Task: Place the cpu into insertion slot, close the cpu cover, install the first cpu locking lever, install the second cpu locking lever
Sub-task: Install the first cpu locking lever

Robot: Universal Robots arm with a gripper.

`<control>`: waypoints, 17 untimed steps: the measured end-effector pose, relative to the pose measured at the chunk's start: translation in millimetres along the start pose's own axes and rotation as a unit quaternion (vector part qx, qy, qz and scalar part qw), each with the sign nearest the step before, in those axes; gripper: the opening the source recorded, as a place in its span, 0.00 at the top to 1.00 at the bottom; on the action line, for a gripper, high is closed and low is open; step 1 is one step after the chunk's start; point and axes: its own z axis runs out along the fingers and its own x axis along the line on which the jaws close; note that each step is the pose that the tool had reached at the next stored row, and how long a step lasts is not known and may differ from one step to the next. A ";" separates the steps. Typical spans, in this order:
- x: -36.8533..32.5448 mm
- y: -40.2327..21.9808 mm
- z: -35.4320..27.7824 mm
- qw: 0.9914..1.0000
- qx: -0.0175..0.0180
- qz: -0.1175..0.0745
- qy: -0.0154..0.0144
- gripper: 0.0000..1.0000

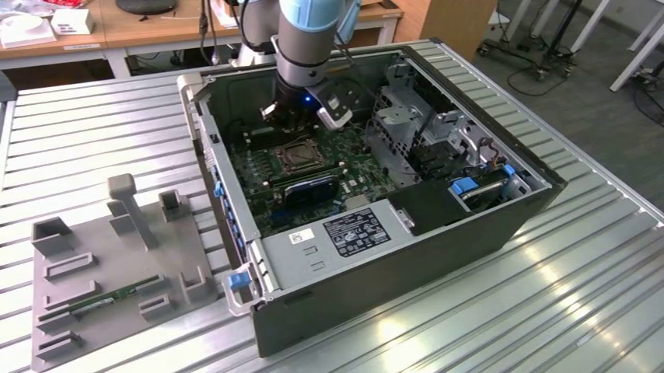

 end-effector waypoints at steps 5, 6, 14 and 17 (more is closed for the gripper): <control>0.2 -0.1 0.0 1.000 0.000 0.000 0.000 0.89; 0.2 -0.1 0.1 1.000 0.000 0.000 0.000 0.89; -1.0 -0.3 1.4 1.000 0.000 0.000 0.000 0.89; -1.8 -0.6 2.4 1.000 0.000 0.000 0.000 0.89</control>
